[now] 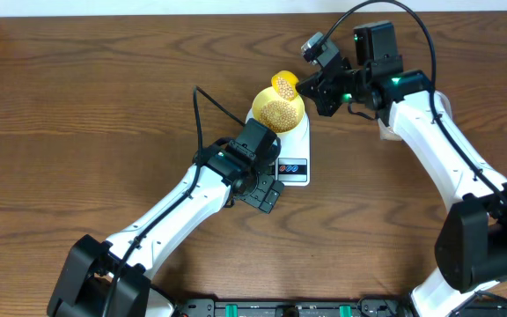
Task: Scoop item into bowl and weigh 50g on scale
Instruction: 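Hold the scoop inverted over the bowl, shaking out remaining chickpeas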
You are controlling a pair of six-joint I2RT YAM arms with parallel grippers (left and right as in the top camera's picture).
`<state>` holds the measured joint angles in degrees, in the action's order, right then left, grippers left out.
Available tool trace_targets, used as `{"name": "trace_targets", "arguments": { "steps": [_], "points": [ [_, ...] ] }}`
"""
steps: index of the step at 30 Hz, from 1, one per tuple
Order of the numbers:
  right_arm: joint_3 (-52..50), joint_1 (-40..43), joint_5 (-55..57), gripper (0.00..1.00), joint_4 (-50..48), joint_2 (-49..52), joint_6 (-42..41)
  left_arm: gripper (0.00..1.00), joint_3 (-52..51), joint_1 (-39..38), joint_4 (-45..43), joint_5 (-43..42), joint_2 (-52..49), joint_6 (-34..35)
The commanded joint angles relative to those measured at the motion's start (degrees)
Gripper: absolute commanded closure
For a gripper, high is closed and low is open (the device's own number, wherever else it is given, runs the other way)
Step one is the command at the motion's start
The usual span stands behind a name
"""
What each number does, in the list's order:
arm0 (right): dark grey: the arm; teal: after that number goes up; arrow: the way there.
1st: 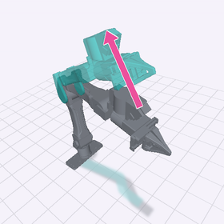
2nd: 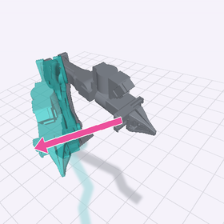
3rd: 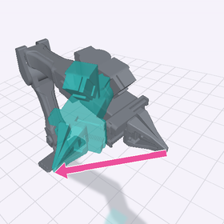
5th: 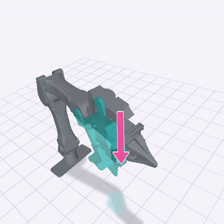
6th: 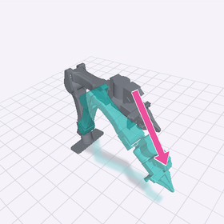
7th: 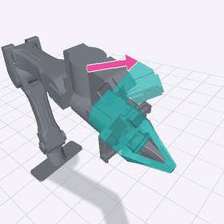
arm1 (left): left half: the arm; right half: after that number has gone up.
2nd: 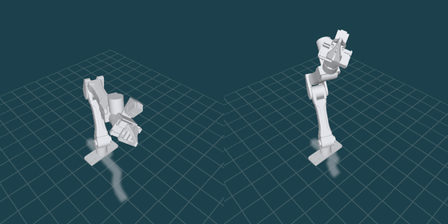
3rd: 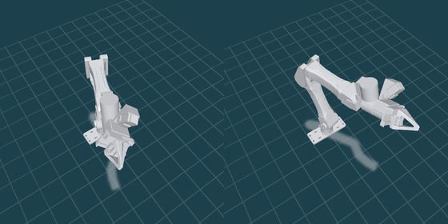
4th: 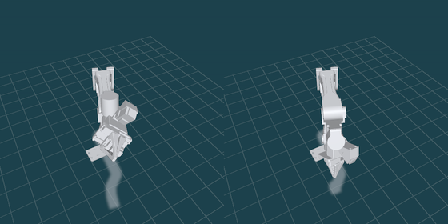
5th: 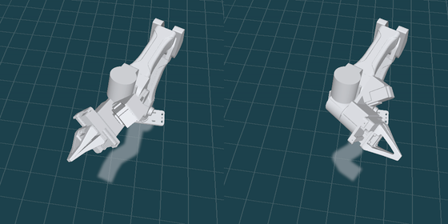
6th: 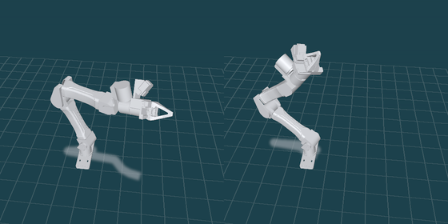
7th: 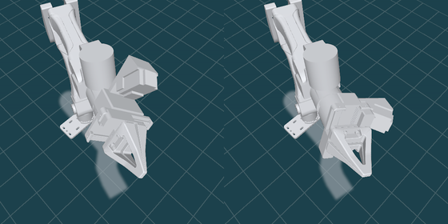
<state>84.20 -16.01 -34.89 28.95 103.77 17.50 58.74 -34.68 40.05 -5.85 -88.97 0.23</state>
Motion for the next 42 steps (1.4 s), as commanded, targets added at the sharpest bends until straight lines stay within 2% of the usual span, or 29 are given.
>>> {"name": "trace_targets", "arguments": {
  "steps": [1,34,42],
  "points": [
    [0.5,-0.5,-0.3,0.99,0.4,-1.5,3.0,0.02,0.4,0.0,0.2,0.5,0.1,0.9],
    [0.5,-0.9,-0.1,0.99,2.2,-1.5,11.0,0.02,0.4,0.0,0.2,0.5,0.1,0.9],
    [0.5,-4.1,10.4,0.99,3.7,-1.5,13.6,0.02,0.4,0.0,0.2,0.5,0.1,0.9]
  ]
}}
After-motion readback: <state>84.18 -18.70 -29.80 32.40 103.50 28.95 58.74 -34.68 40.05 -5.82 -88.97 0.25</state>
